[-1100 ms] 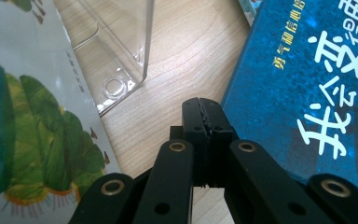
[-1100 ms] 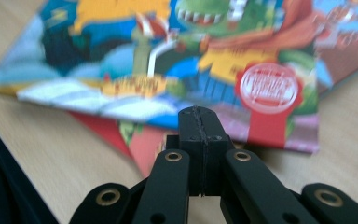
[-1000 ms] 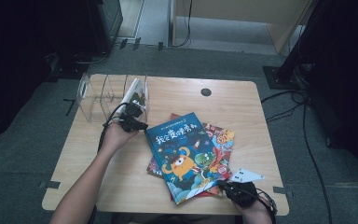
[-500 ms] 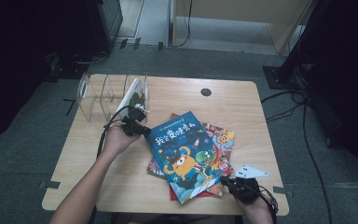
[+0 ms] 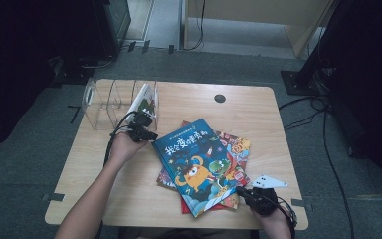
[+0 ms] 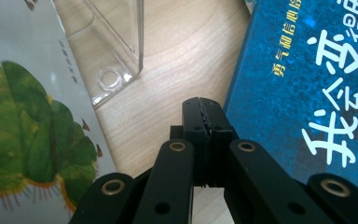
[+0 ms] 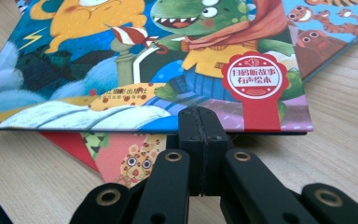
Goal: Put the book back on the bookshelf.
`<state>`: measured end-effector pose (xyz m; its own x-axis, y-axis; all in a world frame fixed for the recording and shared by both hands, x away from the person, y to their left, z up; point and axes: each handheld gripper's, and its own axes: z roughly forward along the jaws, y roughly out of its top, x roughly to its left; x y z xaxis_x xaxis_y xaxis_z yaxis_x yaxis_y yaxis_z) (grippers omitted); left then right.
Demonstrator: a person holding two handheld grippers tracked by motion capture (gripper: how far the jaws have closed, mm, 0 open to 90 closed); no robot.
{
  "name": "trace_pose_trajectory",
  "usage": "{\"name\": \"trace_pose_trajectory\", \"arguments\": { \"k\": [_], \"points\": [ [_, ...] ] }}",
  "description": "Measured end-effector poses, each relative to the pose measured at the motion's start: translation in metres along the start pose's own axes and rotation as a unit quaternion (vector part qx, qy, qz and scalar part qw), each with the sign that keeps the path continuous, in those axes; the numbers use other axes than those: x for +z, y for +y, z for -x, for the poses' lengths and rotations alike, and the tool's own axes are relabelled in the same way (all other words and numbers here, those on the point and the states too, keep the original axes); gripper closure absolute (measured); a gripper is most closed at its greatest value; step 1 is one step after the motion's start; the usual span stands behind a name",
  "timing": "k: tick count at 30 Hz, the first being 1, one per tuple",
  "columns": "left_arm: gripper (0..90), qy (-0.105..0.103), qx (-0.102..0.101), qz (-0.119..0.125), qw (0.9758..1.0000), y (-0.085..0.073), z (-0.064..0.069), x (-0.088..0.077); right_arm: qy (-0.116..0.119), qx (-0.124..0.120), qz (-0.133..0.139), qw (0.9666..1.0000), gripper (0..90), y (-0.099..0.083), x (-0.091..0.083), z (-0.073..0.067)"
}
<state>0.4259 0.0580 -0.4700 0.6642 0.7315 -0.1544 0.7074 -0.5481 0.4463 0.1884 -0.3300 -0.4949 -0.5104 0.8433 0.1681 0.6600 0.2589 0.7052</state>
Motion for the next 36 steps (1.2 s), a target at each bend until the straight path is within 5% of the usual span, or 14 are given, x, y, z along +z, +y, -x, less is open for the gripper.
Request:
{"name": "trace_pose_trajectory", "arguments": {
  "k": [7, 14, 36],
  "points": [
    [90.0, 0.007, 0.015, -0.020, 0.9997, -0.008, 0.008, -0.006, -0.007, 0.024, 0.005, 0.9997, 90.0, 0.001, 0.000, 0.008],
    [90.0, -0.012, 0.008, -0.015, 0.9998, -0.017, 0.009, -0.005, -0.016, 0.033, 0.010, 0.9993, 90.0, 0.004, 0.002, 0.015],
    [90.0, -0.048, -0.038, 0.022, 0.9979, -0.063, 0.022, -0.024, -0.018, 0.038, -0.003, 0.9991, 90.0, 0.038, 0.024, 0.055]
  ]
}}
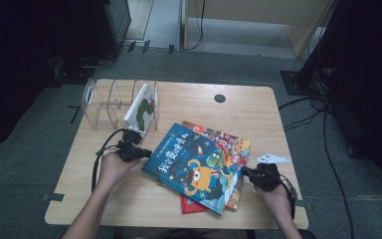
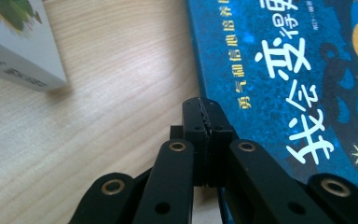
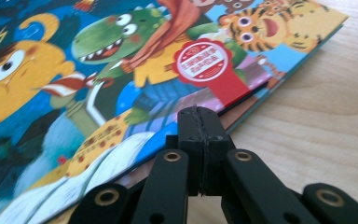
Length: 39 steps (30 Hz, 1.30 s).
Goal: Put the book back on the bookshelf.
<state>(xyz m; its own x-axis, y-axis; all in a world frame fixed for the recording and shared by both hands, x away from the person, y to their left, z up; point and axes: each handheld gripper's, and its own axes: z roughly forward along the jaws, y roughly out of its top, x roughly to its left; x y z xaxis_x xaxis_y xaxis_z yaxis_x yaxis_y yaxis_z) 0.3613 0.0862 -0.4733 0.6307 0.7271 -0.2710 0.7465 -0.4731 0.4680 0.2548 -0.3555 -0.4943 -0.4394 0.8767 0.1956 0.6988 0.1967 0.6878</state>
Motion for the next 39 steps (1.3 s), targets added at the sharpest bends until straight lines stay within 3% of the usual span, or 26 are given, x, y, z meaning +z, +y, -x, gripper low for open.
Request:
{"name": "trace_pose_trajectory", "arguments": {
  "k": [13, 18, 26, 30, 34, 39],
  "points": [
    [90.0, -0.010, -0.014, 0.009, 0.9998, -0.018, 0.012, -0.006, 0.006, 0.021, -0.001, 0.9998, 90.0, 0.013, 0.010, 0.012],
    [90.0, -0.012, -0.016, 0.011, 0.9997, -0.023, 0.014, -0.008, 0.010, 0.020, -0.007, 0.9997, 90.0, 0.020, 0.015, 0.014],
    [89.9, -0.027, -0.036, 0.016, 0.9988, -0.029, 0.012, -0.009, 0.014, 0.023, -0.014, 0.9995, 90.0, 0.032, 0.024, 0.017],
    [87.6, -0.038, -0.058, 0.019, 0.9974, -0.031, 0.006, -0.011, 0.017, 0.028, -0.010, 0.9994, 90.0, 0.036, 0.029, 0.018],
    [84.5, -0.034, -0.062, 0.020, 0.9973, -0.031, 0.004, -0.012, 0.021, 0.025, -0.003, 0.9995, 90.0, 0.038, 0.033, 0.018],
    [72.0, -0.031, -0.064, 0.028, 0.9971, -0.032, 0.001, -0.014, 0.015, 0.010, 0.004, 0.9998, 90.0, 0.038, 0.036, 0.015]
  ]
}}
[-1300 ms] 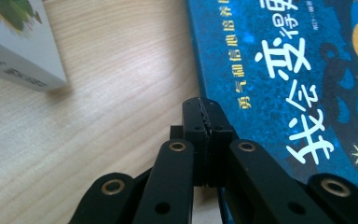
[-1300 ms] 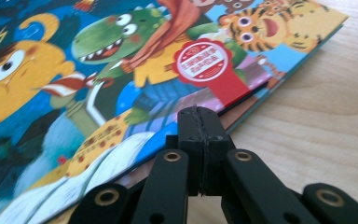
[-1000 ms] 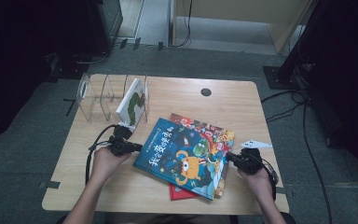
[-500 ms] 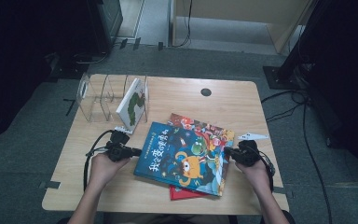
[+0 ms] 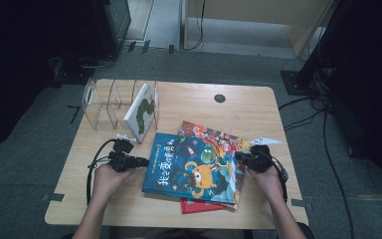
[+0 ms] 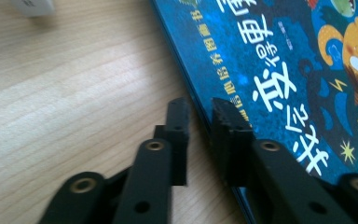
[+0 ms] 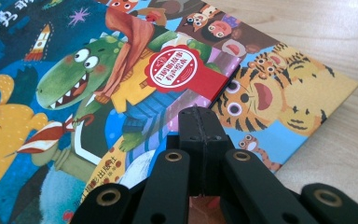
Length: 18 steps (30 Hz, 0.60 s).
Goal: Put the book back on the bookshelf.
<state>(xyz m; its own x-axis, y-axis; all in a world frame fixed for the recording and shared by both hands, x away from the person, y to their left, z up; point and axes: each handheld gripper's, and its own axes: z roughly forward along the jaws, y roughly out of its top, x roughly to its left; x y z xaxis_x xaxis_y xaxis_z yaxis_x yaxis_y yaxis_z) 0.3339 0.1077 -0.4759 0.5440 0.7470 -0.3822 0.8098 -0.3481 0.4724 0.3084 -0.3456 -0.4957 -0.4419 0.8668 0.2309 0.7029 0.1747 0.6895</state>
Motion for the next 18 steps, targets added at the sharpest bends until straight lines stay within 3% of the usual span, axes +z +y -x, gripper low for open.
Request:
{"name": "trace_pose_trajectory", "arguments": {
  "k": [7, 12, 18],
  "points": [
    [49.8, 0.008, 0.002, -0.006, 0.9999, 0.0008, -0.0006, 0.0034, -0.007, -0.014, 0.001, 0.9999, 90.0, -0.0001, 0.0000, -0.0019],
    [38.7, 0.006, 0.003, 0.002, 1.0000, 0.0022, 0.0001, 0.0050, -0.015, -0.035, 0.000, 0.9993, 90.0, -0.0009, -0.0007, -0.0046],
    [30.2, -0.004, -0.002, 0.003, 1.0000, 0.0027, -0.0014, 0.0083, -0.014, -0.036, -0.012, 0.9992, 90.0, -0.0026, -0.0039, -0.0086]
  ]
}}
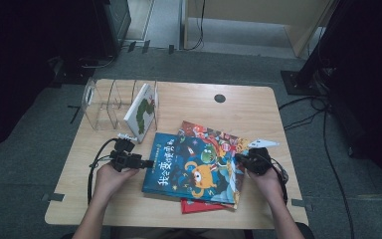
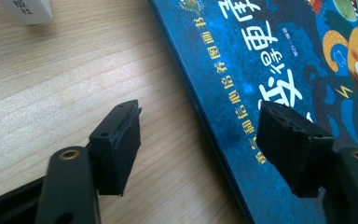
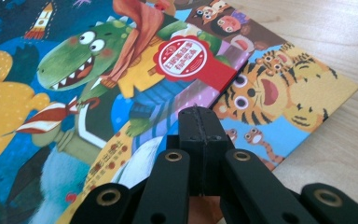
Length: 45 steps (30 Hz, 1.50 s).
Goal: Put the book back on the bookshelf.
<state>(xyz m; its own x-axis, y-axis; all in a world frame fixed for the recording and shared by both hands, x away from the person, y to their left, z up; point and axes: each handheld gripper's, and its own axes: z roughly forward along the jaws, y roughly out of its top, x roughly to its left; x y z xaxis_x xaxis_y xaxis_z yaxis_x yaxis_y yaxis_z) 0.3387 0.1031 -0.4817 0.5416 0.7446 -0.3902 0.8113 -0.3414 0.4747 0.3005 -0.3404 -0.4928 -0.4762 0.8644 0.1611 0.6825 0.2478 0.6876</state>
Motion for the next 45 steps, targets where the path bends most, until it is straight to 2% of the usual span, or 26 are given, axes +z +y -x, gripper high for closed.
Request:
{"name": "trace_pose_trajectory", "arguments": {
  "k": [7, 27, 33, 39, 45],
  "points": [
    [28.9, 0.002, 0.002, -0.005, 1.0000, 0.001, 0.002, 0.004, 0.002, -0.003, 0.009, 1.0000, 90.0, -0.007, -0.004, -0.004],
    [30.6, -0.014, -0.004, -0.017, 0.9998, 0.014, 0.003, 0.019, 0.012, -0.004, 0.001, 0.9999, 90.0, -0.022, -0.016, -0.018],
    [30.5, -0.021, -0.005, -0.019, 0.9996, 0.014, 0.003, 0.020, 0.010, -0.002, 0.001, 0.9999, 90.0, -0.022, -0.016, -0.019],
    [30.5, -0.033, -0.016, -0.022, 0.9991, 0.014, 0.003, 0.023, 0.009, -0.008, 0.005, 0.9999, 90.0, -0.020, -0.012, -0.023],
    [29.1, -0.027, -0.015, -0.021, 0.9993, 0.013, 0.004, 0.023, 0.014, -0.012, 0.007, 0.9998, 90.0, -0.018, -0.008, -0.028]
  ]
}}
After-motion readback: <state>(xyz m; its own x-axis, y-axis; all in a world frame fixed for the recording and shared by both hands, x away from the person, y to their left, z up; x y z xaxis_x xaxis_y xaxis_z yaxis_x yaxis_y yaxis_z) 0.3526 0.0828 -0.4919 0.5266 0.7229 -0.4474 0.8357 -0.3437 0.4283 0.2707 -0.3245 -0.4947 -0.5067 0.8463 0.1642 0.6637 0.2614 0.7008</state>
